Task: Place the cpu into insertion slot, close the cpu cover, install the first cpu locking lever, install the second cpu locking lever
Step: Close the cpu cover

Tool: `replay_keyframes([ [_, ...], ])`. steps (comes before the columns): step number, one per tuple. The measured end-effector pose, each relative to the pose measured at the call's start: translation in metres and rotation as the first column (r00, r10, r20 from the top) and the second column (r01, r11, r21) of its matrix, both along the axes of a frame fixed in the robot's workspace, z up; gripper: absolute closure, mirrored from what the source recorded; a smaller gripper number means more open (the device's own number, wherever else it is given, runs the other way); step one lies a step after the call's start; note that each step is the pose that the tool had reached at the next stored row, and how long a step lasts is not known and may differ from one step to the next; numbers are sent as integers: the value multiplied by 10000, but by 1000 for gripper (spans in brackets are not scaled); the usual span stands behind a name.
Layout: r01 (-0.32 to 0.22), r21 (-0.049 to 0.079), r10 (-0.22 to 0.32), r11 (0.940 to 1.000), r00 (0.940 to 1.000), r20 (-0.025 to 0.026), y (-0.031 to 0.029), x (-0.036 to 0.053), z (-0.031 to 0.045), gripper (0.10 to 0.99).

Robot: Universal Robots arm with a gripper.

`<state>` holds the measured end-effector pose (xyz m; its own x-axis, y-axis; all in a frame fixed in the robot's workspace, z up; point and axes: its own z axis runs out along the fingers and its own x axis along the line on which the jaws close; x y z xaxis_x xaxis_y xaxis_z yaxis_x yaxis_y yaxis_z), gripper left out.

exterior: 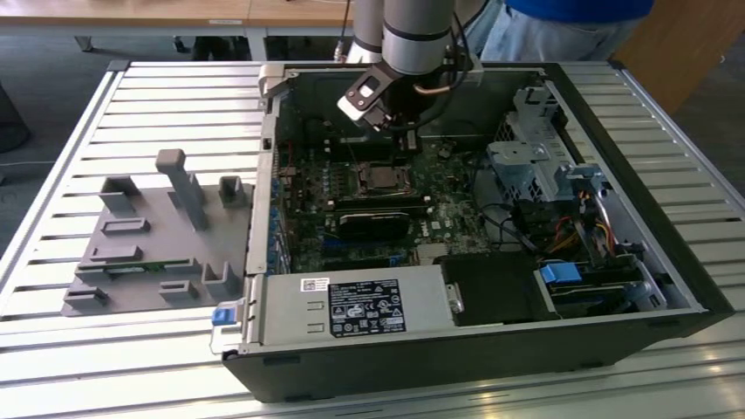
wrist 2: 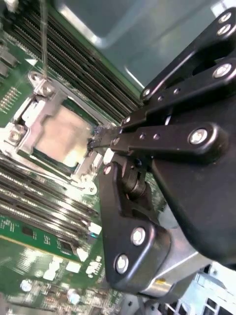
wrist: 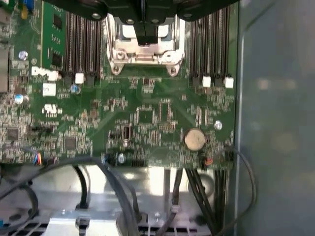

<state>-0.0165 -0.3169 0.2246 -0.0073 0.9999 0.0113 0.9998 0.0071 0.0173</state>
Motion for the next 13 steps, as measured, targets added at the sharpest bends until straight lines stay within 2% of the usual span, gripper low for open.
replay_keyframes([
  [5, 0, -2, 0, 10000, 10000, -2, -1, -122, -27, 980],
  [13, -1, -1, 1, 10000, 10000, 0, 0, -191, -39, 980],
])
